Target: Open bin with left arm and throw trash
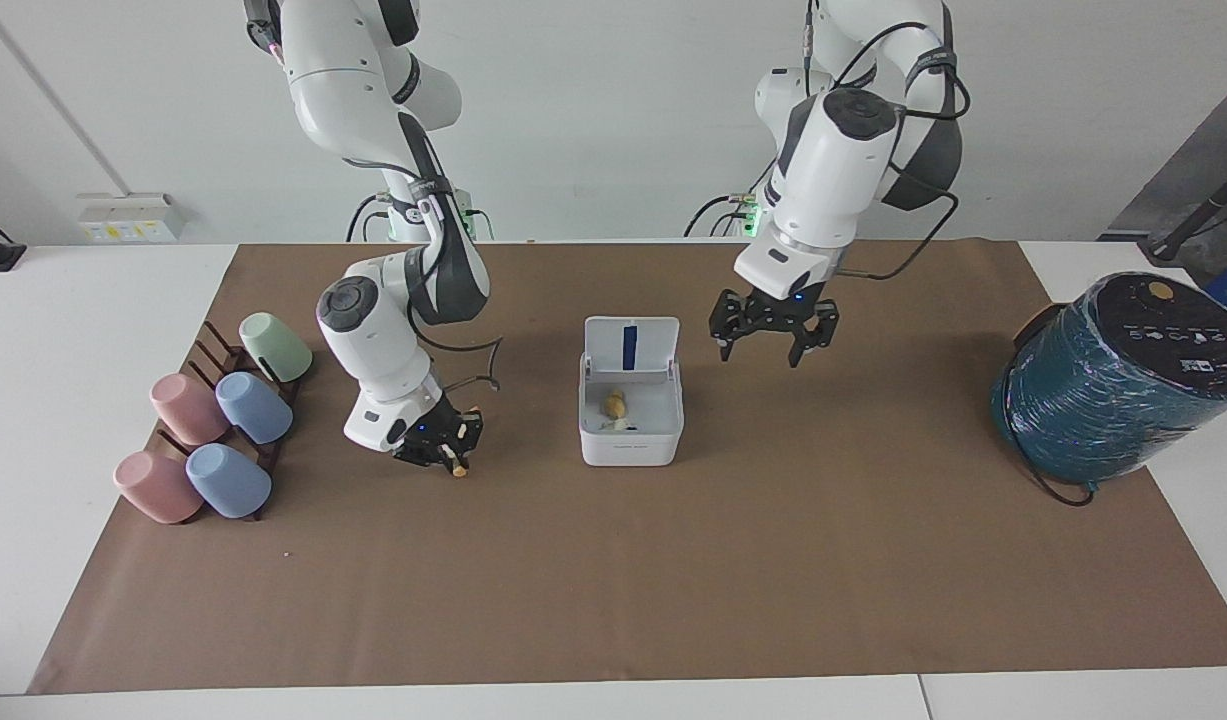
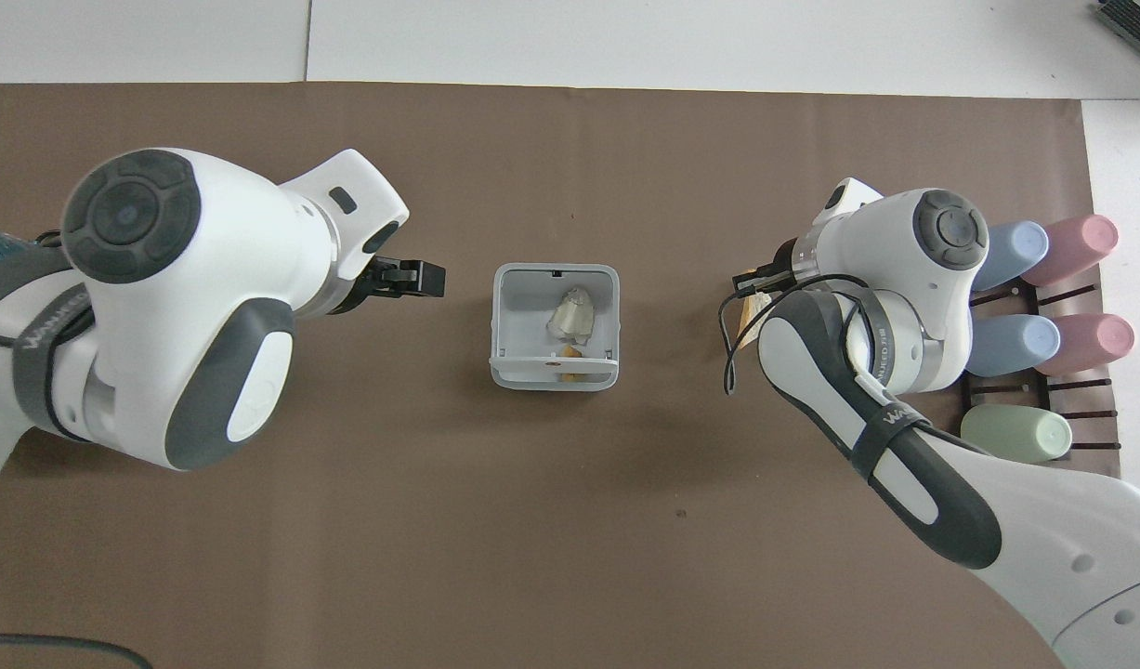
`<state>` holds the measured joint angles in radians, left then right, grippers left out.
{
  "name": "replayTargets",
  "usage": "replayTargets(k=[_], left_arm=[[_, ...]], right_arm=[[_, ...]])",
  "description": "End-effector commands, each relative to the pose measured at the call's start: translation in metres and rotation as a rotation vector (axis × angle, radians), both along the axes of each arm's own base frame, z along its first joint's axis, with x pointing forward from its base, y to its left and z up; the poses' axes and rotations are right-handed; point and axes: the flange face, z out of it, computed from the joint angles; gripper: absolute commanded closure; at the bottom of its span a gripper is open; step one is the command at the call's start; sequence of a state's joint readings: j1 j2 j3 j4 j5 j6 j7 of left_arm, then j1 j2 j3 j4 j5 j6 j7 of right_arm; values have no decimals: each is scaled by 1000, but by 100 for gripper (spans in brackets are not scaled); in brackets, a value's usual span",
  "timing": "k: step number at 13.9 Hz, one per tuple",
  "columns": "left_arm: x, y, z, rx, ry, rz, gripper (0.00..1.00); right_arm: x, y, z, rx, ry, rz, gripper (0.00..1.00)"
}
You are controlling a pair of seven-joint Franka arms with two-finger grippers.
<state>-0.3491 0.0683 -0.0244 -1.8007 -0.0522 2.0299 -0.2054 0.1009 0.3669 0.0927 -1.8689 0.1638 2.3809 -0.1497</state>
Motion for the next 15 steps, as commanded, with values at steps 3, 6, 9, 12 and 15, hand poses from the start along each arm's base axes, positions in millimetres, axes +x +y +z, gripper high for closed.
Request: replayTargets(k=[3,6,9,12,15], left_arm=[[-7,105,37,53,0,-85,0],[-2,134,70,56,-4,-68,0],[-1,149,110,58,-2,-54,0],[0,151,131,65,35,-54,0],[-4,165,142,68,95,-36,0]], right_arm=[[25,23,95,90,-63,-254,100],[24,81,117,178,-98,-374,100],[7,144,123,246,-131,-390,100],[-11,190,116,261,-131,-348,100],[-20,207,103,249,-111,-323,100]])
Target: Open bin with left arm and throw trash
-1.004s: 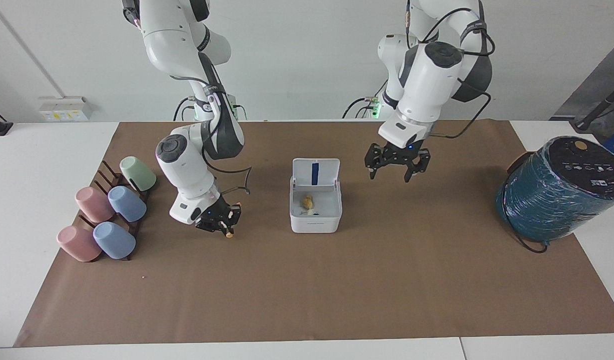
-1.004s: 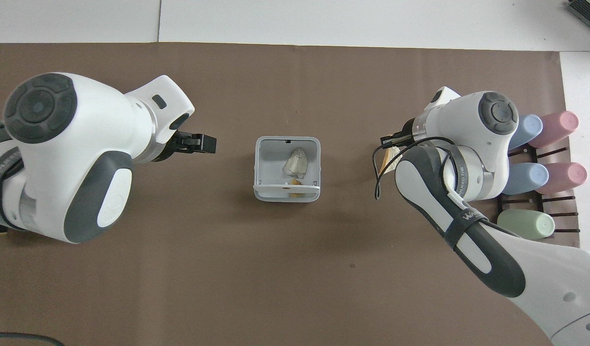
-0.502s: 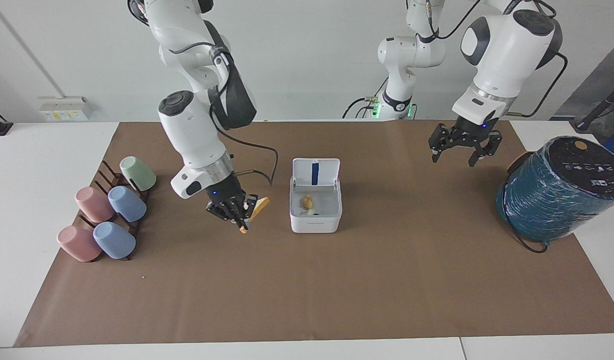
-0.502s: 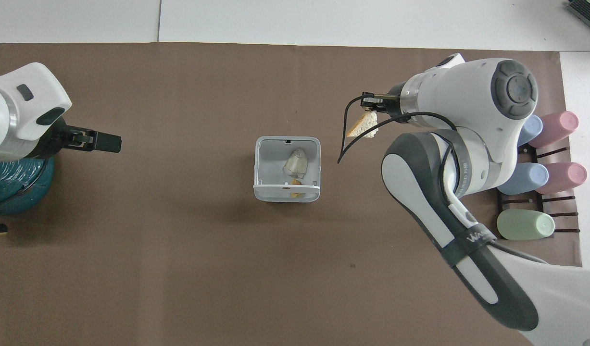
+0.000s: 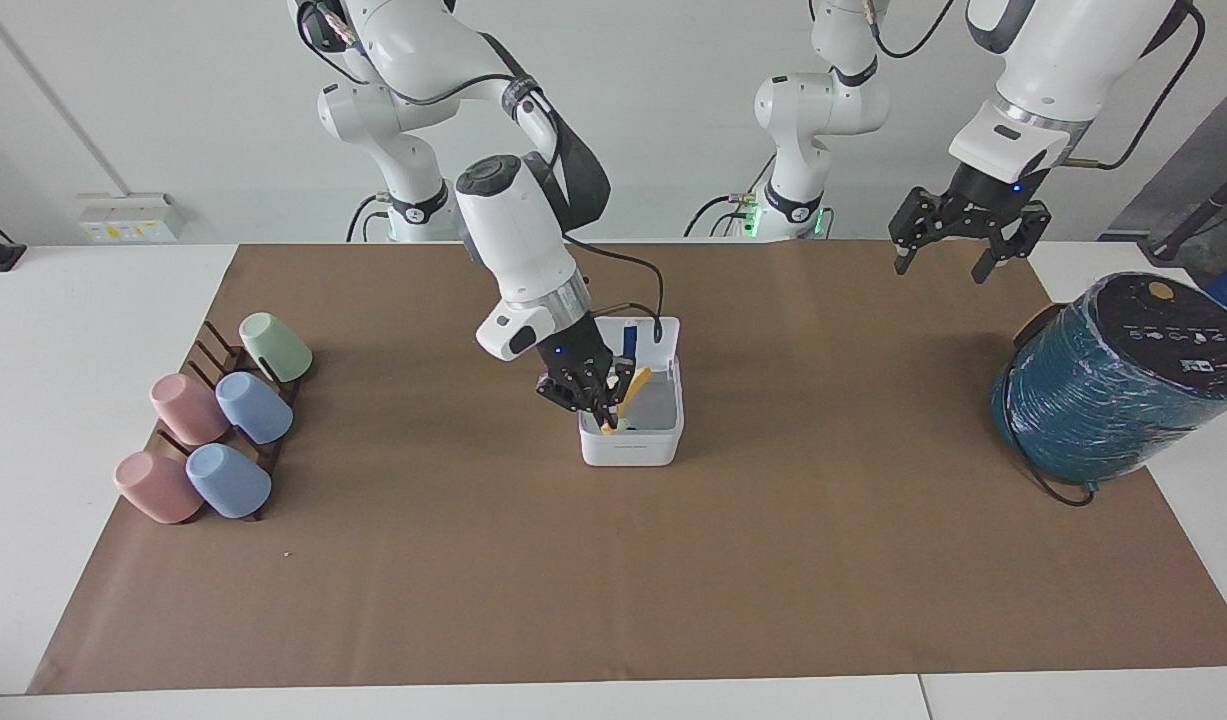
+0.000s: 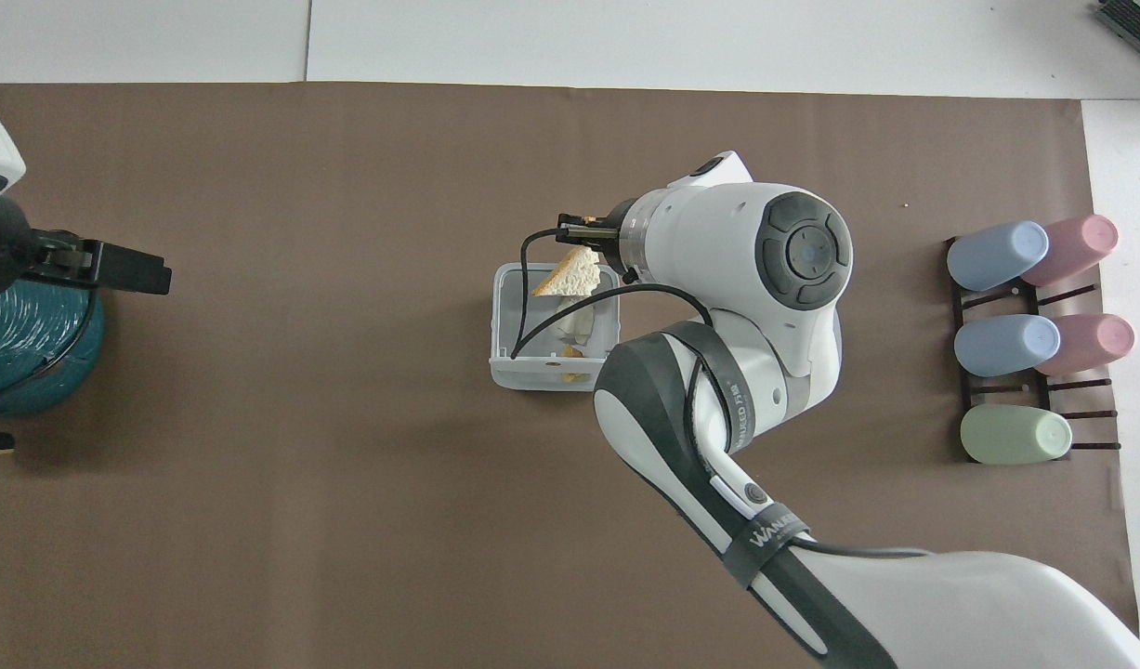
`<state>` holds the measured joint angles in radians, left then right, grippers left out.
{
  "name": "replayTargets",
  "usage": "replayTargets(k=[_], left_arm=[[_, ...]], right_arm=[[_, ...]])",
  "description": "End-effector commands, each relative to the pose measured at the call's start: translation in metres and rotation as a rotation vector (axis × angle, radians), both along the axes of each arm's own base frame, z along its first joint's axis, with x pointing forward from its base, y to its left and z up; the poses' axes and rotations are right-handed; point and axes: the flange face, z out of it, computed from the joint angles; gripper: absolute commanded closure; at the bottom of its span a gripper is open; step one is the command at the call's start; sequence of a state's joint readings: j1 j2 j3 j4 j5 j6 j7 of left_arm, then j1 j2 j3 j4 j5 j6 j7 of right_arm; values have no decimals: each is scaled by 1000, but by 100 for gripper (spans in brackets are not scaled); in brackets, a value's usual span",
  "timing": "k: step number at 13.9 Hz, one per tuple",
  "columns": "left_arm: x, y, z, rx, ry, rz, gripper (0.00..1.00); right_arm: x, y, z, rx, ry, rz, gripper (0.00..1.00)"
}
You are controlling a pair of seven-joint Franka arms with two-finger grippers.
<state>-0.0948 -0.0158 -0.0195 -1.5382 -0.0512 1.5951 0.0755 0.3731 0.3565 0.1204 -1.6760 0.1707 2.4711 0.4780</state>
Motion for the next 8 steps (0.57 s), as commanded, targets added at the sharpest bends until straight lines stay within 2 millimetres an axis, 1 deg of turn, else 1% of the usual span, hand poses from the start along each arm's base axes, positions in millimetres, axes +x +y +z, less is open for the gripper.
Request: replayTargets(k=[1,3,4,6,7,8], left_arm=[[0,14,6,18,47,3,0],[-13,14,-5,23,79,-2,0],[-13,15,-9,23,82,0,0],[-13,19,-9,23,81,6,0],[-13,19,-9,23,81,9,0],[-13,19,-9,22,81,14,0]], right_arm=[[-8,22,-13,9,17,5,100],[-12,24,-22,6,43,-15,100],[-14,23,-24,2,51,-16,100],[-20,23,-31,-9,71,-12,100],[-22,22,-32,-10,83,-21,97],[-22,22,-33,-11,99,-33,68]])
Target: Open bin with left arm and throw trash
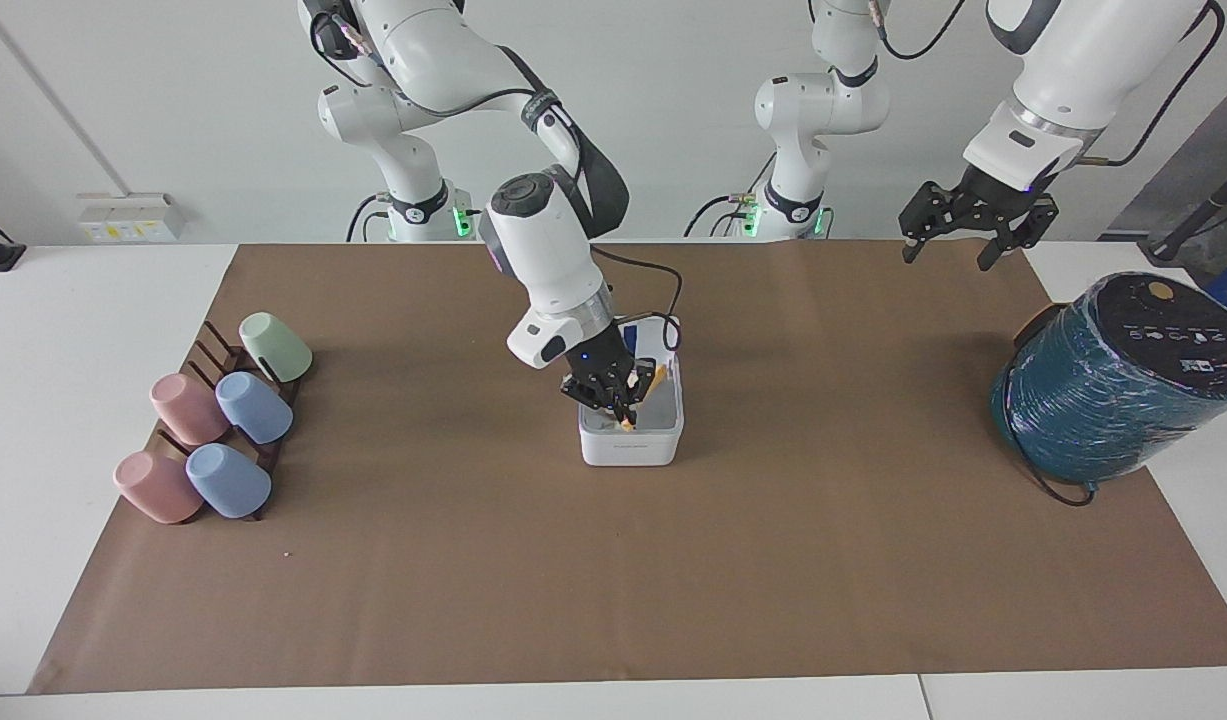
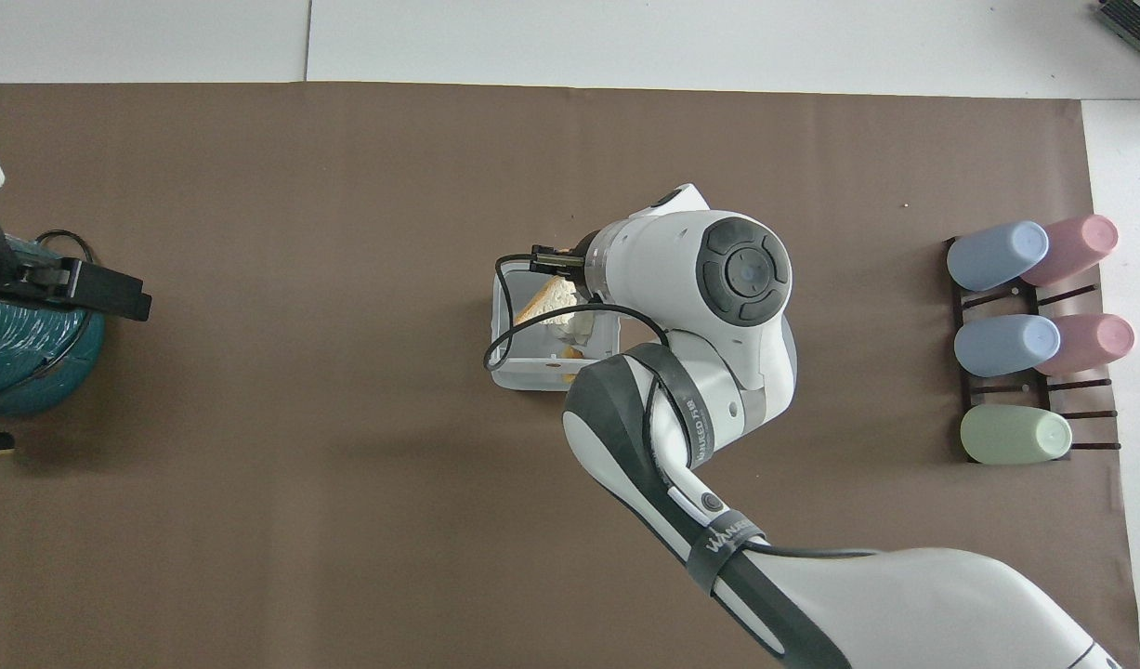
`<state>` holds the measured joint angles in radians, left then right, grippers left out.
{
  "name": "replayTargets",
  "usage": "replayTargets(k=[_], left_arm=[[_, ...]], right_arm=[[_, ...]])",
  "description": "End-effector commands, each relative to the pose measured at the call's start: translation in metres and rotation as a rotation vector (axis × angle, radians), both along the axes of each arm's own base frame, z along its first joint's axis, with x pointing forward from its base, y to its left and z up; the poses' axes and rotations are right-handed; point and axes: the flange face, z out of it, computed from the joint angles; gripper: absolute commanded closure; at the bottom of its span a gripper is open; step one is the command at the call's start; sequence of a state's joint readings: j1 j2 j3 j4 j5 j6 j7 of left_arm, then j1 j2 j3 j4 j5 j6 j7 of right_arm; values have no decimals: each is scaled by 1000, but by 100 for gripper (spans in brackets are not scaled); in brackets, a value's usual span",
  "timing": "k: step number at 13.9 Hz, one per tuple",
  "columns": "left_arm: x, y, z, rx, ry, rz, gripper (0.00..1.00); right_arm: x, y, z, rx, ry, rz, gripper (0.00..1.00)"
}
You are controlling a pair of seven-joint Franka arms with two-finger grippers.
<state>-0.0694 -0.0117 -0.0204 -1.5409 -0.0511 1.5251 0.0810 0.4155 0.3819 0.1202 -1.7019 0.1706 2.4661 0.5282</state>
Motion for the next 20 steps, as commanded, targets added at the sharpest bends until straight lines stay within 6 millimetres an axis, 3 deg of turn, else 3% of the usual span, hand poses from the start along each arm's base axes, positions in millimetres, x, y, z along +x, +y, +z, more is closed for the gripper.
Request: replayTargets(k=[1,2,7,8,9,12,14,17,20], left_arm=[[-8,5,1,14,4,1,0],[-8,5,1,14,5,-1,0],[-8,13,1,14,11,11,0],[-8,13,1,14,5,12,0],[-7,13,1,14,2,13,0],[-7,13,2,14,1,21,0],[-7,13,1,14,2,21,0],[-7,13,2,16,-3,15,0],[-4,13,2,27,-19,9,0]], right_arm=[[-7,-3,-2,-5,40,-33,38],[-8,-3,0,-6,42,-32,1],[-3,-7,10,1,27,-43,0],[2,-20,25,7,5,-62,0],[10,-38,37,10,-13,-88,0],[36,-120,75,-46,-69,-158,0],[40,-162,99,-149,-80,-138,0],[30,-217,127,-250,-24,-68,0],[4,-275,157,-312,80,-45,0]])
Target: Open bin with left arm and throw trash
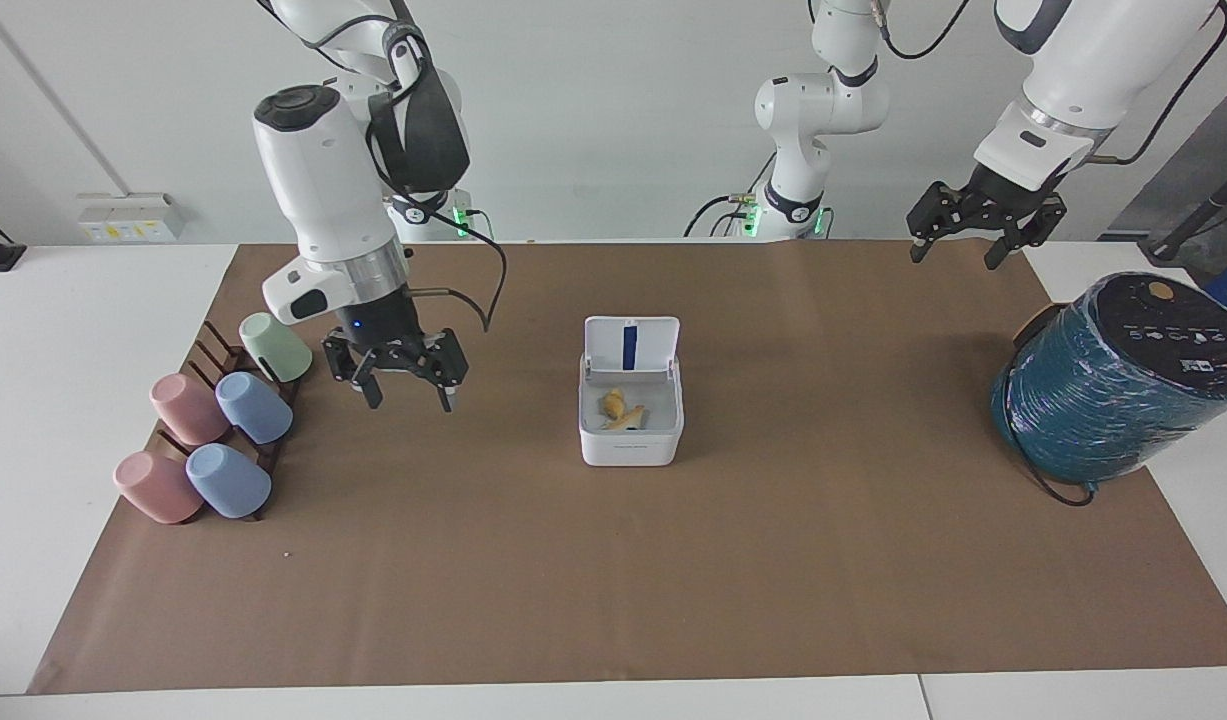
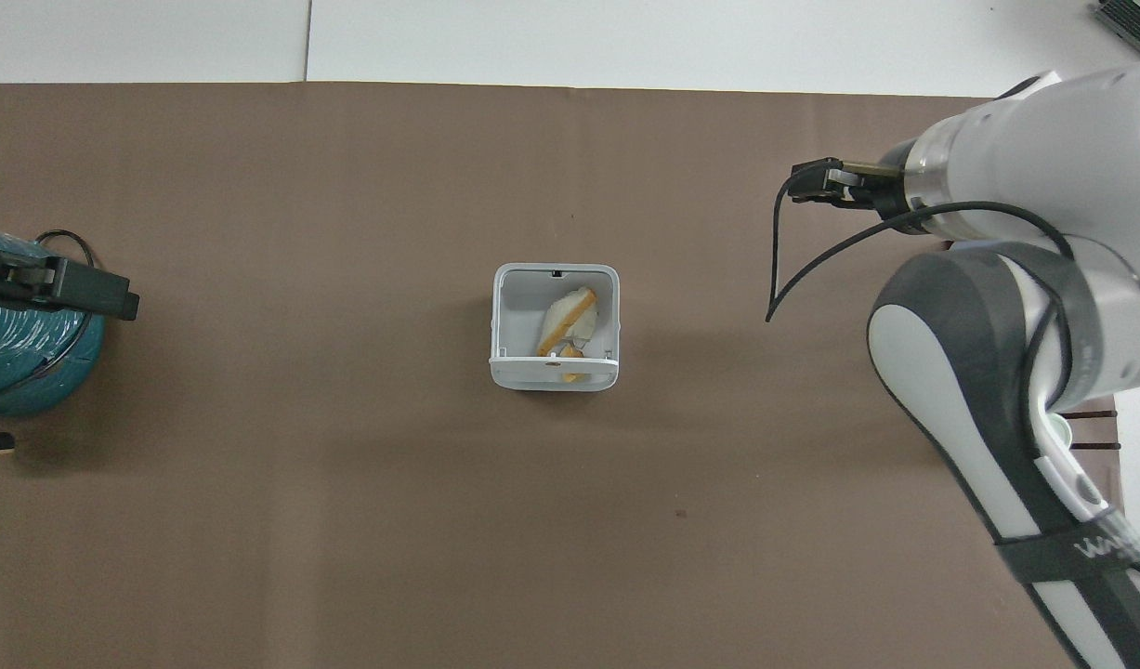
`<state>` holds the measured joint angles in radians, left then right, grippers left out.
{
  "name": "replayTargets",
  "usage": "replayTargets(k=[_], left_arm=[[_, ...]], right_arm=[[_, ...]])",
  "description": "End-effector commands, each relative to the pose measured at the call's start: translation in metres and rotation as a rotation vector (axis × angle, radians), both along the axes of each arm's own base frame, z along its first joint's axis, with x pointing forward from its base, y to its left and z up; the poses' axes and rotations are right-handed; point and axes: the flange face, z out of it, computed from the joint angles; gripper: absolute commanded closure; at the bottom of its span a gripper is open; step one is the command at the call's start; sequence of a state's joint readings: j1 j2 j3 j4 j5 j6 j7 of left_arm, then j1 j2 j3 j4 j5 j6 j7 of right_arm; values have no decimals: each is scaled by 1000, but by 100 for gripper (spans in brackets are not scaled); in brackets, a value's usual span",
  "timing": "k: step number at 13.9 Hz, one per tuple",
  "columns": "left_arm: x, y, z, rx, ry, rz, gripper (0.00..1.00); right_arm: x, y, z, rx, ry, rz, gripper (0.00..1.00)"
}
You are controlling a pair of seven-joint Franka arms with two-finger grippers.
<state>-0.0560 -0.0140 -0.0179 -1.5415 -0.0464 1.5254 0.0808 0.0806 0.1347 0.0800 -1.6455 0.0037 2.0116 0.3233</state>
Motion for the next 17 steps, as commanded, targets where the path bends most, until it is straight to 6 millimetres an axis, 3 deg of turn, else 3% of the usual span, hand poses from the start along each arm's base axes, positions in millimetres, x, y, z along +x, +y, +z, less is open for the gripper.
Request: replayTargets(k=[1,4,7,9,12,17], left_arm=[[-4,4,2,23,-19,-8,0],[-4,5,4,56,-25,-11,0],[-4,7,3,56,-22,-8,0],[-4,8,3,55,-25,-2,0],[-4,10,2,53,-20,-1,0],[-4,13,2,44,-21,7,0]], right_arm=[[-26,-51,29,-63,68,40,0],[-54,-99,54,-78,136,83,0],[-81,-118,77,-73,185,93,0],[-92,-116,81,-67,220,94,0],[-95,-103,79,-75,252,117,0],[-100,-99,83,-77,255,115,0]])
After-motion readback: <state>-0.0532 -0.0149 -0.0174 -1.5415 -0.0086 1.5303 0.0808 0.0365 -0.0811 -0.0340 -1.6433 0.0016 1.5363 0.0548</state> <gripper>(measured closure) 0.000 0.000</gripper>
